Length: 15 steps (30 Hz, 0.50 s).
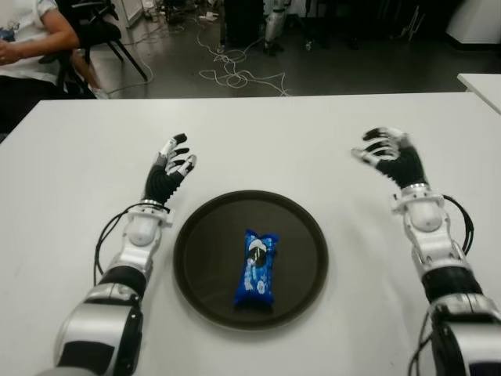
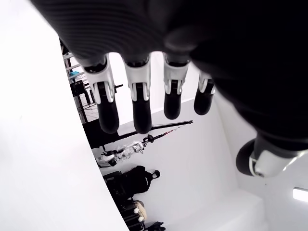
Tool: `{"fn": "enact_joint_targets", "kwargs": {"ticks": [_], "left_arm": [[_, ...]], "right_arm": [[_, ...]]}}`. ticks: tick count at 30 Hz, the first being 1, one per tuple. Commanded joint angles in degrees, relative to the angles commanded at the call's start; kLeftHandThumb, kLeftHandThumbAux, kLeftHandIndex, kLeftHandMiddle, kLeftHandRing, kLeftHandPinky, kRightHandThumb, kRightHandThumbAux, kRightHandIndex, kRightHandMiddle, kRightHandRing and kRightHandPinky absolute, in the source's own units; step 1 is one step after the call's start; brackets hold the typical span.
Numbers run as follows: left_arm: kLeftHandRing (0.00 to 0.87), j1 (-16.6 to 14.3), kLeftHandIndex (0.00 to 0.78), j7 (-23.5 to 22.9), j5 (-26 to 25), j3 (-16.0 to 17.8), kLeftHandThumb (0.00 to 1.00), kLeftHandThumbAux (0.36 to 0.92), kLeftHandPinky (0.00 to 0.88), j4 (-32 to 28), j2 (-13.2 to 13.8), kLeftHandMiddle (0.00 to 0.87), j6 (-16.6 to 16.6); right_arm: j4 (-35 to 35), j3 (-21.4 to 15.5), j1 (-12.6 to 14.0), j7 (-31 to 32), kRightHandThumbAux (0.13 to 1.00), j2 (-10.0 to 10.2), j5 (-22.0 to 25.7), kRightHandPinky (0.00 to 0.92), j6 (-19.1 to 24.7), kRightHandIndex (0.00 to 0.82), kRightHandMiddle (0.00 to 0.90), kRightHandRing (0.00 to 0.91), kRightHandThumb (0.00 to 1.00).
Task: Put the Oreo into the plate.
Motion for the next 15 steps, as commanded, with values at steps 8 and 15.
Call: {"fn": "enact_joint_targets", "kwargs": {"ticks": [8,15], "left_arm": [[0.155,0.19,0.143,-3.33,-1.88,0.98,0.427,0.491,0.136,-0.74,-0.4,0.176,0.74],[0.171,0.14,0.159,-5.04,-2.89,1.49,0.382,0.509,0.115,-0.92,-0.54,0.198,0.91]], "right_arm": [[2.84,2.83,0.48,-3.86,0.713,2.21,-2.69,0.359,-7.19,0.307,0.354,0.369,0.065],[6.55,5.1,-0.69,-6.78,0.692,1.55,-5.25,0.35,-9.02,0.27,0.336,0.349,0.061]]}}
